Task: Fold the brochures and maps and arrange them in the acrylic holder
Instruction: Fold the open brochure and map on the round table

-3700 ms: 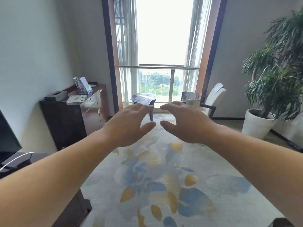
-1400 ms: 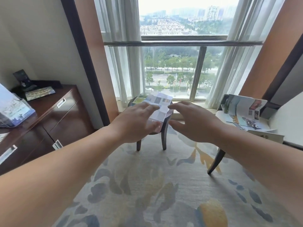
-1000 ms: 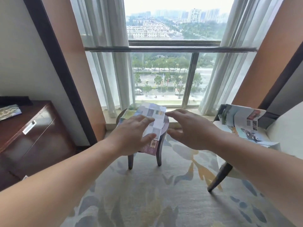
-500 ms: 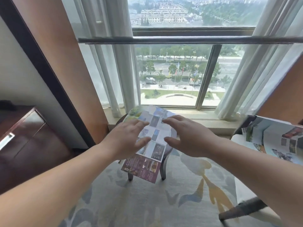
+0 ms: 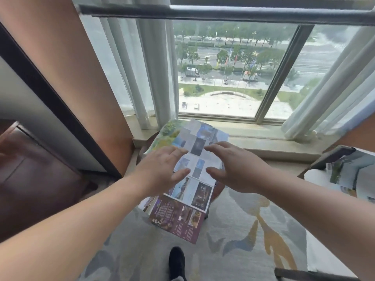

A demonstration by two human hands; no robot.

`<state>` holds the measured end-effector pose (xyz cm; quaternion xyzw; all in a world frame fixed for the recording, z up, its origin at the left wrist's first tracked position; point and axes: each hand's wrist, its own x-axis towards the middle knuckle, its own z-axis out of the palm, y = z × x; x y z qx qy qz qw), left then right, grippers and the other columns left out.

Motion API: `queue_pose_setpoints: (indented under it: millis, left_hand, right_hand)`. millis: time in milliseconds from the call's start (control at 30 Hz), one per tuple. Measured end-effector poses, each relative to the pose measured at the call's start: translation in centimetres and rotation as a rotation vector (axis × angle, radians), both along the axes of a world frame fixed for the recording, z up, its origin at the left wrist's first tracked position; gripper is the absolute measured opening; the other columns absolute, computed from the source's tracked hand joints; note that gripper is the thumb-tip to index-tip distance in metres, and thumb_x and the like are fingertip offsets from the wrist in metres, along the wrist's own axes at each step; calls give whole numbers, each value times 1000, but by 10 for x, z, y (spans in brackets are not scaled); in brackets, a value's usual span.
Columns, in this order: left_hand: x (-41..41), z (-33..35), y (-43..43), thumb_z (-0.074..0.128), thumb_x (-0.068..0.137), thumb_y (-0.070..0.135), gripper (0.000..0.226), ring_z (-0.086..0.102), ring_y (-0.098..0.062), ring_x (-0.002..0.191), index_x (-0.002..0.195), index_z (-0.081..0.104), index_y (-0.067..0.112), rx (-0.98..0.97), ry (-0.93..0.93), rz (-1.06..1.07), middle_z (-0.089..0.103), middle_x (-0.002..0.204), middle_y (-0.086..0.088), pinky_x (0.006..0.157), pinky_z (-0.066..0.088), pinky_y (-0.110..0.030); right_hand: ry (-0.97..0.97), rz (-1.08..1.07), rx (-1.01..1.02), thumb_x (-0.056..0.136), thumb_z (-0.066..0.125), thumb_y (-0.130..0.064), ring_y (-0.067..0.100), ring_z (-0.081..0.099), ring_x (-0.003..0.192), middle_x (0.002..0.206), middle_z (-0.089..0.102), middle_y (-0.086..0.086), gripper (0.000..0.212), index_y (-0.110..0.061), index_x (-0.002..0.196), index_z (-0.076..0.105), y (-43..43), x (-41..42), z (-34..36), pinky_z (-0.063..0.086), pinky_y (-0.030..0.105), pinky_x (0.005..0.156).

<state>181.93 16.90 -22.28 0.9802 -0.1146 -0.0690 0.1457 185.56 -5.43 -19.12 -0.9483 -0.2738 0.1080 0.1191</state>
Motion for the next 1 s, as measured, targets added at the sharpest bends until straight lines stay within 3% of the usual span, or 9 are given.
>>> queue_pose_setpoints:
  millis: [400, 667, 1000]
  left_hand:
    - [89, -36, 40, 39, 95, 56, 61, 32, -14, 136, 148, 32, 27, -20, 86, -33, 39, 148, 5, 111, 25, -35]
    - [104, -71, 25, 40, 97, 52, 59, 33, -15, 136, 149, 31, 24, -18, 179, -21, 39, 147, 5, 112, 25, -33]
    - [135, -68, 1, 42, 96, 54, 59, 34, -14, 135, 147, 32, 27, -57, 152, -1, 40, 147, 6, 110, 26, -32]
  right_hand:
    - [111, -22, -33, 93, 50, -54, 14, 44, 133, 151, 37, -12, 62, -33, 149, 33, 43, 83, -35, 40, 34, 102]
    - [184, 19, -25, 93, 50, -53, 12, 44, 132, 151, 38, -12, 63, -32, 149, 32, 36, 109, -77, 38, 28, 100]
    - [175, 10, 5, 92, 50, -53, 11, 44, 132, 150, 39, -14, 60, -33, 147, 35, 12, 139, -82, 40, 28, 98]
